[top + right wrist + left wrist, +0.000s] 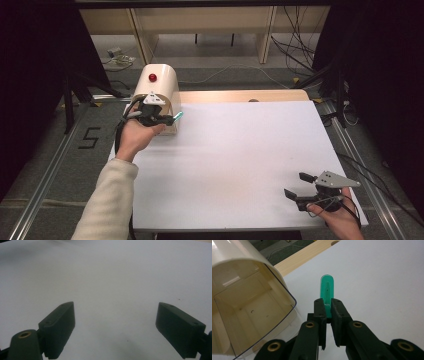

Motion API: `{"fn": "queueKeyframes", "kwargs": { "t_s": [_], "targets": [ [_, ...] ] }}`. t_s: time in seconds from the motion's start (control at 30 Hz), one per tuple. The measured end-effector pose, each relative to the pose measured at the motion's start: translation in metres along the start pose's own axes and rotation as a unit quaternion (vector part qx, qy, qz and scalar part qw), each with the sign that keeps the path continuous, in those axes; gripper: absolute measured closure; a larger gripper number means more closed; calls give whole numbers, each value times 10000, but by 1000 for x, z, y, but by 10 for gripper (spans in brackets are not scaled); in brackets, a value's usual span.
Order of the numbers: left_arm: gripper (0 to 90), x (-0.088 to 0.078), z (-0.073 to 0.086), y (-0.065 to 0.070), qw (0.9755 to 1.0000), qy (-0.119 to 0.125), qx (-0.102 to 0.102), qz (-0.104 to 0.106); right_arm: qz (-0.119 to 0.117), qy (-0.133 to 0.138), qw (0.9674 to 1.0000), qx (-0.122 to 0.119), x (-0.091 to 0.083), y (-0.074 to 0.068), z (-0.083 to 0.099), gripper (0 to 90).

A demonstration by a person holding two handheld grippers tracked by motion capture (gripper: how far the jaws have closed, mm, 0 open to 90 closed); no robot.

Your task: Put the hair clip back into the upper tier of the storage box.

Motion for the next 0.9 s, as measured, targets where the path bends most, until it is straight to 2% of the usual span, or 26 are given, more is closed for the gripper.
{"fn": "queueKeyframes", "kwargs": {
  "t_s": [0.9],
  "targets": [
    [830,-12,-6,-16,9999,-20,-50,-150,-1,-3,10000,-5,0,-1,0,168]
  ]
}}
Point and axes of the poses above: each handheld gripper's, and its own axes: x roughly forward along the jaws, z roughly out of its underside, y roughly to its right, the point moved 6 cm from there along x, roughly forward along the jaws, and after that the axes turned 7 degrees about x, right-handed, at the moved point
